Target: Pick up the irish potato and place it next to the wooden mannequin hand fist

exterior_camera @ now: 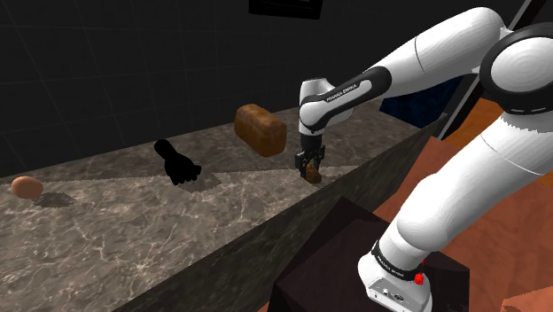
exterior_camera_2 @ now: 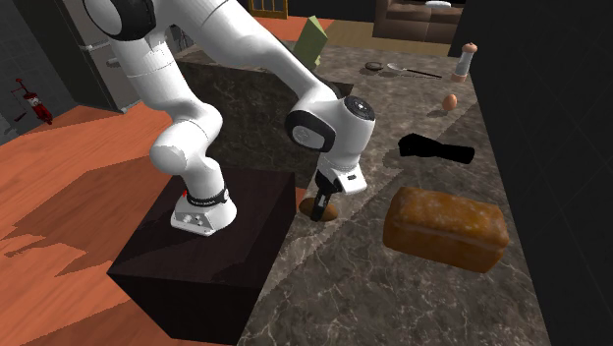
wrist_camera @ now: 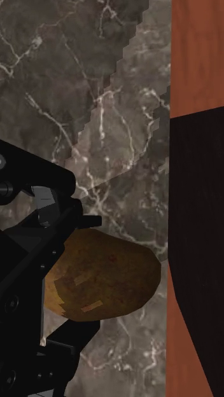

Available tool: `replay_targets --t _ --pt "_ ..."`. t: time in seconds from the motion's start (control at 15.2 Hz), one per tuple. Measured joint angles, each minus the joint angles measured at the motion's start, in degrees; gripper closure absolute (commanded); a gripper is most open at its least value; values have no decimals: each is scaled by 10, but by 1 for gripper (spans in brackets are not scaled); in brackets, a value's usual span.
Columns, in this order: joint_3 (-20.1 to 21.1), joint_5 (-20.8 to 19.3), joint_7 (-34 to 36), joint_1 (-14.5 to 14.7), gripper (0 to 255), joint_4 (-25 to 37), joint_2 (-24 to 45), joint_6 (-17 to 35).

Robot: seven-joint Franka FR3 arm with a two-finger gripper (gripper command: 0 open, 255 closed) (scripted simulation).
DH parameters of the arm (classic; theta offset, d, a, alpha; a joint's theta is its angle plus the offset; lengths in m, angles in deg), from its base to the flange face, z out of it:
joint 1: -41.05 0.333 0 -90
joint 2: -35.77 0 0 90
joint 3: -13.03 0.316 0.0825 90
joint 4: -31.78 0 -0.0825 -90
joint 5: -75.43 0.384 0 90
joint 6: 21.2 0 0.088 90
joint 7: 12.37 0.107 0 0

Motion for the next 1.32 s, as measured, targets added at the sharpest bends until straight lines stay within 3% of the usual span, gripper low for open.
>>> replay_targets --t 0.46,1.32 --pt "0 0 0 0 255 2 -2 -3" --pt "3 -3 3 -1 255 49 -63 -112"
